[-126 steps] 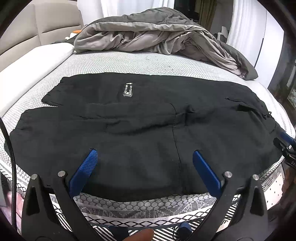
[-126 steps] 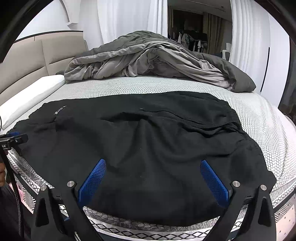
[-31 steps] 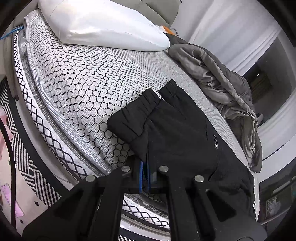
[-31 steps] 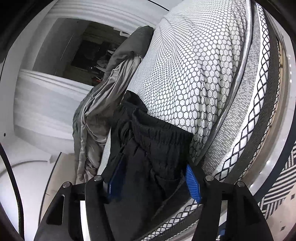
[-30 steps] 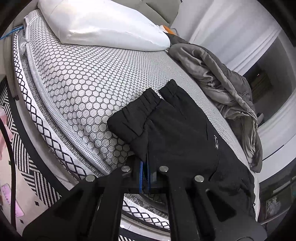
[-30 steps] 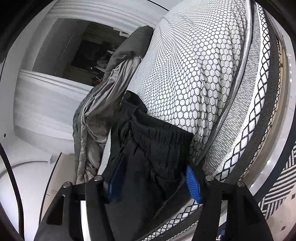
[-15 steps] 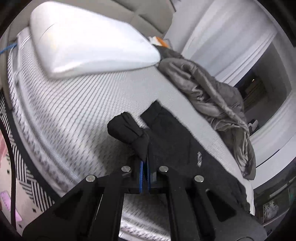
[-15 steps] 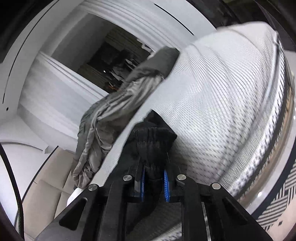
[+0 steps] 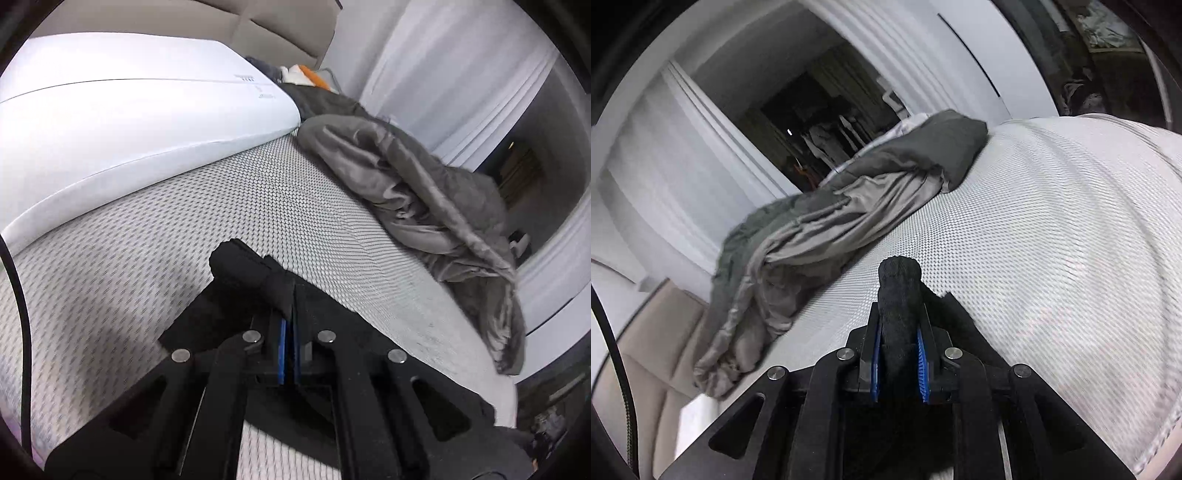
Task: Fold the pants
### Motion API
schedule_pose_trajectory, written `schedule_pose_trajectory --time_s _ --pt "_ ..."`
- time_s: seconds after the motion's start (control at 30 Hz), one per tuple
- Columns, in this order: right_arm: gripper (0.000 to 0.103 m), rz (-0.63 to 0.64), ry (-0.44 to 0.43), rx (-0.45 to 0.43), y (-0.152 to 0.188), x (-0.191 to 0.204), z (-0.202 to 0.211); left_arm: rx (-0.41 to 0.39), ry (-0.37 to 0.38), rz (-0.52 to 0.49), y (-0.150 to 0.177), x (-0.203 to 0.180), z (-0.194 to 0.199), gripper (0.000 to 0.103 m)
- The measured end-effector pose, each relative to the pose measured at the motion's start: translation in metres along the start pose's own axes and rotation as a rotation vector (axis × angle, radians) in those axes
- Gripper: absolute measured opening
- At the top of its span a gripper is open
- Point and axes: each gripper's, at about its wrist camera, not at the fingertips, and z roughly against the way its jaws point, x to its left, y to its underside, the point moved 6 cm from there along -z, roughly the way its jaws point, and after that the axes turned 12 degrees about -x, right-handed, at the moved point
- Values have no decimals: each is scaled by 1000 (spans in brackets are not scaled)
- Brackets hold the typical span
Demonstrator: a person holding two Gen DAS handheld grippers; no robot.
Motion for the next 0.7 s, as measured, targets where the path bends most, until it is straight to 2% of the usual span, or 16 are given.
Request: schedule_pose_trajectory --time_s 0.07,0.1,0.13,0.17,0.2,0.27,0.3,0.33,0.37,0.5,0.6,0.7 --pt "17 31 40 21 1 12 -42 40 -34 -20 1 -8 -35 1" --pt "19 46 63 35 3 13 -58 95 -64 -33 3 -9 -59 3" --pt "28 48 84 50 6 14 -78 131 -87 -35 3 -10 -77 8" --pt "43 44 94 60 9 13 -92 157 -91 -31 4 -12 -91 12" --pt "46 35 116 59 10 12 -107 165 -83 -24 2 -14 -102 19" --pt "48 28 135 52 15 6 -115 149 -81 -49 -4 -20 -109 35" --pt "50 30 121 55 18 7 -116 121 -89 -70 -7 -24 -107 56" --pt "57 44 107 55 21 10 -112 92 -94 -91 -10 -26 -103 71" --pt "64 58 95 53 25 11 -107 64 -91 -104 -14 -28 -98 73" --pt "70 118 28 59 44 22 -72 53 -49 -99 -9 -32 -71 74" --pt "82 129 -21 65 61 25 -38 44 -35 -103 8 -32 -40 74" --pt "88 105 -53 87 74 22 -12 53 15 -84 28 -30 -5 74"
